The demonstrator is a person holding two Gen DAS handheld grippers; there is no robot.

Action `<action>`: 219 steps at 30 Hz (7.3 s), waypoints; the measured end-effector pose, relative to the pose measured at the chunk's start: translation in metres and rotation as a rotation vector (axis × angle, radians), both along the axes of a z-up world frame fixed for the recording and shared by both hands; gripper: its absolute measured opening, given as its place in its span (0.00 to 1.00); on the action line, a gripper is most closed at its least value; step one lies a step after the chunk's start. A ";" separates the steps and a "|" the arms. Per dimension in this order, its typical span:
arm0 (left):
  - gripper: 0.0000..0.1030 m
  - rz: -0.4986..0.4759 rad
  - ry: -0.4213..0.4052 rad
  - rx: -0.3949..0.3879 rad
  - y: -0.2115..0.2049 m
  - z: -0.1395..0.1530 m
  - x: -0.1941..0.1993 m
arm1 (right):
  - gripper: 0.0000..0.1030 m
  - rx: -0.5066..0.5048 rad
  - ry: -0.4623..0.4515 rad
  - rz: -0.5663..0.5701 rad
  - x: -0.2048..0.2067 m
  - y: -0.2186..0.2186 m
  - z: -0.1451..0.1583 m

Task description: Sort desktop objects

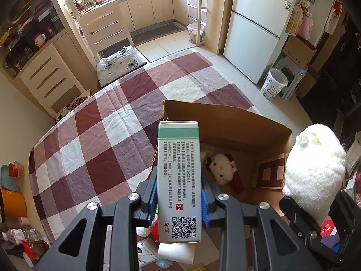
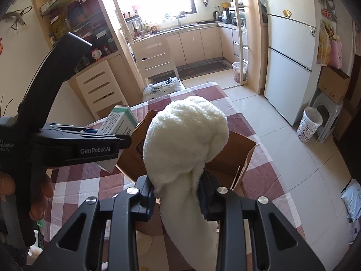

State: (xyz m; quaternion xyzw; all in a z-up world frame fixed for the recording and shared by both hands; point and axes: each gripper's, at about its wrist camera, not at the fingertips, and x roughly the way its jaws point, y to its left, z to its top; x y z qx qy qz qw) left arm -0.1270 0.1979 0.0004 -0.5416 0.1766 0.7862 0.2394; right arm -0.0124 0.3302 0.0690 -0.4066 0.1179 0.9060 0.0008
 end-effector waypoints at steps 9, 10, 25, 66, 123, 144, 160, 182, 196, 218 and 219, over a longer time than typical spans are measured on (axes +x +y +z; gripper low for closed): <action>0.30 -0.035 -0.042 -0.019 0.005 -0.009 0.003 | 0.31 0.007 0.002 -0.004 0.001 -0.002 0.001; 0.30 -0.038 -0.042 -0.022 0.006 -0.009 0.003 | 0.31 0.007 0.002 -0.004 0.001 -0.002 0.001; 0.30 -0.046 -0.048 -0.034 0.010 -0.011 0.005 | 0.31 0.001 0.000 0.000 -0.002 -0.003 -0.002; 0.74 -0.054 -0.010 -0.067 0.006 -0.002 0.008 | 0.94 0.007 0.126 -0.056 0.020 0.005 0.020; 0.74 -0.038 -0.018 -0.081 -0.012 0.009 0.054 | 0.96 0.018 0.092 -0.052 0.063 -0.005 0.034; 0.74 0.007 0.023 -0.057 -0.042 0.019 0.091 | 0.96 0.028 0.125 0.002 0.096 -0.024 0.045; 0.74 0.054 0.012 -0.050 -0.076 -0.011 0.123 | 0.96 0.047 0.079 0.071 0.124 -0.046 0.021; 0.74 0.192 0.022 -0.080 -0.150 -0.072 0.150 | 0.96 0.038 -0.009 0.269 0.128 -0.094 -0.039; 0.74 0.354 -0.128 0.010 -0.253 -0.175 0.154 | 0.96 0.087 -0.179 0.374 0.126 -0.114 -0.131; 0.60 -0.082 0.068 -0.051 -0.176 -0.201 0.103 | 0.96 0.098 -0.246 0.329 0.121 -0.089 -0.150; 0.47 -0.051 0.067 -0.044 -0.179 -0.201 0.104 | 0.96 0.098 -0.246 0.330 0.120 -0.089 -0.150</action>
